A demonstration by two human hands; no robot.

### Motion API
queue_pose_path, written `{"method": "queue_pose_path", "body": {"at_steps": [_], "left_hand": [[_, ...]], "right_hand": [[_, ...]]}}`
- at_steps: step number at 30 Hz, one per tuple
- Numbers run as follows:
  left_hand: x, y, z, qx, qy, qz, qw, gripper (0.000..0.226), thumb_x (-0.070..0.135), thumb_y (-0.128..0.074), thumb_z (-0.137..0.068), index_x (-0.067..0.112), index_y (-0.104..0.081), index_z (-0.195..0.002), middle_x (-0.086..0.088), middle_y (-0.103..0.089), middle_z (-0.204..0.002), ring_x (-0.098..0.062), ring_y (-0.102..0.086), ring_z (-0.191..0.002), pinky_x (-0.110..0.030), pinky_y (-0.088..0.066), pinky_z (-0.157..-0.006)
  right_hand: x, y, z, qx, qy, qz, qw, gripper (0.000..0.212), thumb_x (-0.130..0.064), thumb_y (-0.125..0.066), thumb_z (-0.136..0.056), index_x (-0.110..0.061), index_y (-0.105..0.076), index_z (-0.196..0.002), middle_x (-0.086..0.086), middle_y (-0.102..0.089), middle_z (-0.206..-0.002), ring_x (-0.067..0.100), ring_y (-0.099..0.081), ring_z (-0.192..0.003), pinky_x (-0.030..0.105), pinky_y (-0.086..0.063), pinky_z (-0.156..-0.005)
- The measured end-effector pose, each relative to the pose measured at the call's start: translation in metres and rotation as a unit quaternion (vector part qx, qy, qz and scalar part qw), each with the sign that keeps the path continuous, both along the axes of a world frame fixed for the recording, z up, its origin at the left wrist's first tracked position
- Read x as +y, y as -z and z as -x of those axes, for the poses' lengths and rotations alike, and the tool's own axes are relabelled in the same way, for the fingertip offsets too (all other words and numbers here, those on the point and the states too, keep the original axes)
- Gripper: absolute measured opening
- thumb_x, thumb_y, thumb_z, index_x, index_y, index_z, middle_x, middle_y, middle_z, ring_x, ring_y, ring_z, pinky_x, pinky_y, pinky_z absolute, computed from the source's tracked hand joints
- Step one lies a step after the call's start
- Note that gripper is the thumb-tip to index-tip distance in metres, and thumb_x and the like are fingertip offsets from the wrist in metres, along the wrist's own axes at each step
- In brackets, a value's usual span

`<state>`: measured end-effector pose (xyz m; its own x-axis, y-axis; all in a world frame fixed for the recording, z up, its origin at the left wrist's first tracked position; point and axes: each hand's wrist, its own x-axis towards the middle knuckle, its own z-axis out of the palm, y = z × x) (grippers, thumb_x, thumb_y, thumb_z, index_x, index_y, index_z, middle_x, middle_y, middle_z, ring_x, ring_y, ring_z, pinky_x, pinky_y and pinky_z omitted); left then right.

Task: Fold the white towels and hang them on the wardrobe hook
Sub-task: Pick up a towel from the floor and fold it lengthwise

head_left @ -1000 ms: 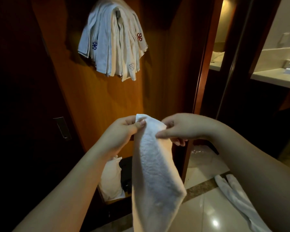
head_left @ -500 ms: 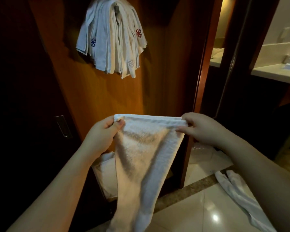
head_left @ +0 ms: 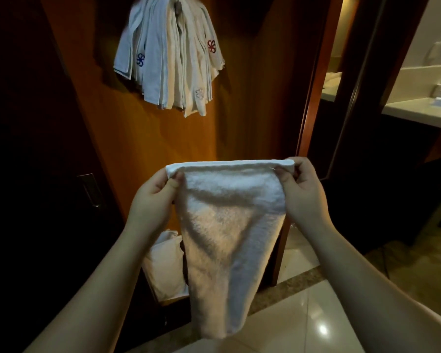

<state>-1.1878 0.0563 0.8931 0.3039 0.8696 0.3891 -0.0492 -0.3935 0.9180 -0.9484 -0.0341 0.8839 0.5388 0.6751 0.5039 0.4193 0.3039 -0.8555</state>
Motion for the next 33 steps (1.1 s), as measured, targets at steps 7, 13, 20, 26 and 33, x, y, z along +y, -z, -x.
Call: {"method": "queue_pose_path", "body": {"at_steps": [7, 13, 20, 26, 33], "left_hand": [[0.008, -0.006, -0.009, -0.078, 0.028, 0.057, 0.995, 0.022, 0.022, -0.048, -0.102, 0.018, -0.070, -0.105, 0.004, -0.075, -0.093, -0.013, -0.069, -0.087, -0.026, -0.054, -0.074], [0.010, -0.002, -0.018, -0.092, 0.064, 0.078, 0.991, 0.022, 0.021, -0.048, -0.100, 0.017, -0.070, -0.103, 0.006, -0.075, -0.089, -0.009, -0.069, -0.084, -0.020, -0.053, -0.069], [0.012, 0.003, -0.016, -0.092, 0.098, 0.103, 0.986, 0.027, 0.030, -0.055, -0.086, 0.017, -0.077, -0.094, -0.001, -0.077, -0.091, -0.017, -0.073, -0.087, -0.028, -0.057, -0.071], [0.027, 0.014, -0.012, -0.135, 0.172, 0.223, 0.950, 0.054, 0.051, -0.085, -0.062, 0.016, -0.078, -0.102, -0.018, -0.072, -0.112, -0.035, -0.068, -0.107, -0.050, -0.056, -0.090], [0.035, 0.054, -0.033, -0.054, -0.016, 0.254, 0.966, 0.025, 0.030, -0.054, -0.101, 0.012, -0.069, -0.109, -0.005, -0.077, -0.098, -0.024, -0.072, -0.097, -0.042, -0.054, -0.090]], "right_hand": [[0.006, -0.010, -0.005, 0.015, -0.009, -0.004, 1.000, 0.010, -0.044, -0.067, -0.091, -0.035, -0.063, -0.089, -0.006, -0.062, -0.076, 0.008, -0.058, -0.066, 0.030, -0.046, -0.062], [0.006, -0.009, -0.028, 0.233, -0.319, 0.161, 0.905, 0.098, -0.055, -0.094, -0.052, -0.005, -0.061, -0.130, 0.019, -0.068, -0.126, 0.035, -0.065, -0.118, 0.044, -0.057, -0.094], [0.003, 0.008, -0.033, 0.311, -0.335, 0.136, 0.879, 0.089, -0.054, -0.095, -0.052, -0.005, -0.066, -0.121, 0.021, -0.067, -0.126, 0.032, -0.064, -0.120, 0.039, -0.058, -0.091], [0.011, 0.008, -0.019, 0.366, -0.347, 0.107, 0.857, 0.058, -0.042, -0.068, -0.084, -0.002, -0.065, -0.126, 0.023, -0.065, -0.129, 0.035, -0.063, -0.121, 0.042, -0.057, -0.092], [0.044, 0.036, -0.009, 0.324, -0.175, 0.200, 0.908, 0.038, -0.038, -0.058, -0.099, -0.007, -0.067, -0.120, 0.013, -0.075, -0.113, 0.030, -0.072, -0.105, 0.053, -0.050, -0.103]]}}
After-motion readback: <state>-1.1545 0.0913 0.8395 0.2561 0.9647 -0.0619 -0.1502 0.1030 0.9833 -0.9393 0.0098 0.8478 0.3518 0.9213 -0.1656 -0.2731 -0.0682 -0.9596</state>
